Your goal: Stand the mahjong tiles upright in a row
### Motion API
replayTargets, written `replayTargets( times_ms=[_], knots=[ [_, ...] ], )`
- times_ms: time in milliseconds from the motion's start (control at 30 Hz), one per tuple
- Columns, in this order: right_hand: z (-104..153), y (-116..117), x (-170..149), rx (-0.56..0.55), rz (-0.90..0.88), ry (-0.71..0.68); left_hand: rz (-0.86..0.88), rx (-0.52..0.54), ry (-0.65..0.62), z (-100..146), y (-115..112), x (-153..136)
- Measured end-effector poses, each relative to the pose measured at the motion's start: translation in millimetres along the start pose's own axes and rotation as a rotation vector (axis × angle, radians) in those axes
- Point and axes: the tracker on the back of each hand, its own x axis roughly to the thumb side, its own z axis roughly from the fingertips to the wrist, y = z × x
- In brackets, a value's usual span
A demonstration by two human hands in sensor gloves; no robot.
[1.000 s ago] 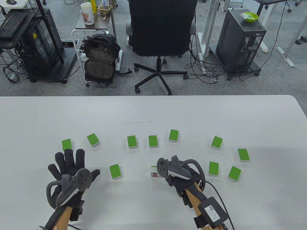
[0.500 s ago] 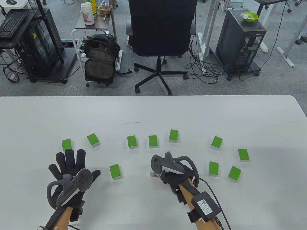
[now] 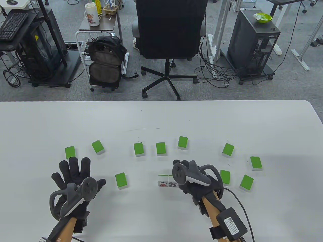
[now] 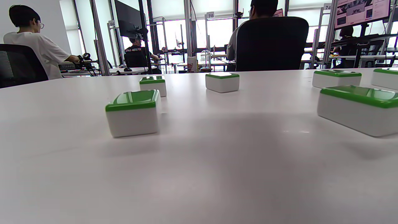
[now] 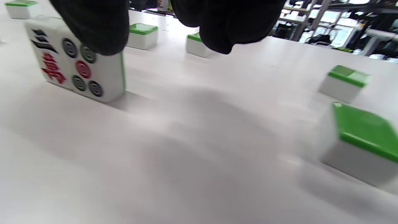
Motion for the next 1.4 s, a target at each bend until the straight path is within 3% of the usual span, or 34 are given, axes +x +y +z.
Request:
replayTargets(
  times_ms=[267,567,1000,1133,1400],
  knots=[
    [15,47,-61,0.098,0.087,0.324,-0.006,-0.003,0.006,0,0,0],
    [4,71,-81,0.171,0.034,0.387,-0.012,-0.009,0.0,0,0,2],
    [2,64,-74,0.03,0.054,0.372,-0.013,-0.011,0.0,0,0,2],
    [2,60,-68,0.007,0.112,0.332,-0.013,-0.01,0.001,0,0,2],
    [14,37,-49,-0.056,0.031,0.18,-0.007,-0.01,0.004,0,0,2]
  ],
)
